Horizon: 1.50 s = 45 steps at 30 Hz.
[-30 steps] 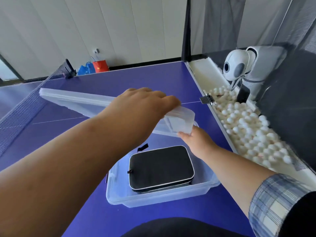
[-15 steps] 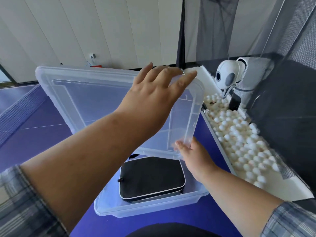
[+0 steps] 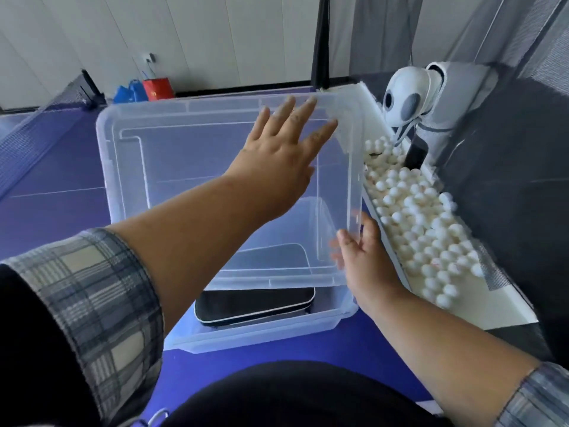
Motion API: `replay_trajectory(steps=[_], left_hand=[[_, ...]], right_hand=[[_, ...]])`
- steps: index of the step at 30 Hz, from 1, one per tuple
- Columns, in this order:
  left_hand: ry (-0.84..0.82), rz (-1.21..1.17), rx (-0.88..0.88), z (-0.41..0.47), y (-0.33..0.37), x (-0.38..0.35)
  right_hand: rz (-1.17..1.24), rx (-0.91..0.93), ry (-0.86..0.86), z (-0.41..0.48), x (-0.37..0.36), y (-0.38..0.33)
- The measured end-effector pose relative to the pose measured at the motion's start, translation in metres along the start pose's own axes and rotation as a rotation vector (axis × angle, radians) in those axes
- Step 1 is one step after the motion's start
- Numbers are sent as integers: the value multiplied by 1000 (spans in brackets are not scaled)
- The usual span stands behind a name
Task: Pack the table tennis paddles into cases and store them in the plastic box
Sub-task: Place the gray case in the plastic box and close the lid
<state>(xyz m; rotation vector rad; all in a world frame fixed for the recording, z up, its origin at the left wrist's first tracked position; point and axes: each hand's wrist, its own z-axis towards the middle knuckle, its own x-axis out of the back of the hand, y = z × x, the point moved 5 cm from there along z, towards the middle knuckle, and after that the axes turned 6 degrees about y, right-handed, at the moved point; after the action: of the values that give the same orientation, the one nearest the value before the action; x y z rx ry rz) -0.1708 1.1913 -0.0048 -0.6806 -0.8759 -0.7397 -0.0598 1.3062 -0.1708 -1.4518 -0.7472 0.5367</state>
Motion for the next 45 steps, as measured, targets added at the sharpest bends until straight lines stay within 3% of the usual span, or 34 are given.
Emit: replay_trajectory(steps=[9,16,21,28,35,45], left_hand=[[-398,-133,10,-97,40,-100],[-556,-263,57,-120,48,-133],[-591,-315,114,-118,54,-149],[-613,-311,121,-127,56,-153],[-614,-291,126,-130,58,-158],[-658,-290,163,-121,70,-168]], right_hand=[[-87,-250,-161,8,-9,38],[-179,-353,-140,5,-9,51],[-326,-311,-154,14,-3,46],[-876,-16,-173,16,0,48],[-770,-53,-166,12,-4,62],[-554,-361,-183,28,9,80]])
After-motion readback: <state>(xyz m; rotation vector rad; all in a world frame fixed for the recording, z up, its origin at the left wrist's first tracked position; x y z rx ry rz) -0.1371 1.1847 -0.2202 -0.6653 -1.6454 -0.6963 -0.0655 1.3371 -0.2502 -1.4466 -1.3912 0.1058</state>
